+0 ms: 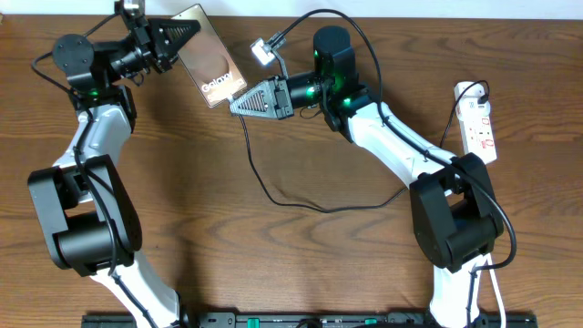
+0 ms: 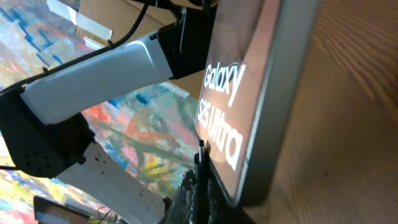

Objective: Plug charger to phone and switch on socket

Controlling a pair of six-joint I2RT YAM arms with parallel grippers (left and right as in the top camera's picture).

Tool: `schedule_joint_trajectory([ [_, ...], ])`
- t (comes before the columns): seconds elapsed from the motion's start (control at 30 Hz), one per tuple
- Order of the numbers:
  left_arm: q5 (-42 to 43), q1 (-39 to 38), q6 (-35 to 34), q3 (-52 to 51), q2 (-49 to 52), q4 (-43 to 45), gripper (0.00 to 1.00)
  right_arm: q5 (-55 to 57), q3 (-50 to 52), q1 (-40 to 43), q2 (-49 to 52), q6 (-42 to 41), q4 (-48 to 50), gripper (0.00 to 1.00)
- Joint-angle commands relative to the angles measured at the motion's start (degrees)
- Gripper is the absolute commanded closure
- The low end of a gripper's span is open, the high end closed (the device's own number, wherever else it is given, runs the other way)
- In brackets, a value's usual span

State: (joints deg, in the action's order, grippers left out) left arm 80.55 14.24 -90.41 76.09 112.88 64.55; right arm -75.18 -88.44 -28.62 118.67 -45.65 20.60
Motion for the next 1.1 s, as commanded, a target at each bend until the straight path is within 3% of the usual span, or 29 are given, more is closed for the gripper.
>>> schedule_joint_trajectory([
  [0.0,0.81,1.14,-1.49,1.03,-0.26,0.72,0.93,1.53,-0.70,0.57,0.07,-0.59,0.15,0.99],
  [1.07,-1.51,1.55,-3.69,1.01,-0.26,0.76,0.92,1.31,-0.70,-0.63,0.07,-0.35,-0.22,0.99],
])
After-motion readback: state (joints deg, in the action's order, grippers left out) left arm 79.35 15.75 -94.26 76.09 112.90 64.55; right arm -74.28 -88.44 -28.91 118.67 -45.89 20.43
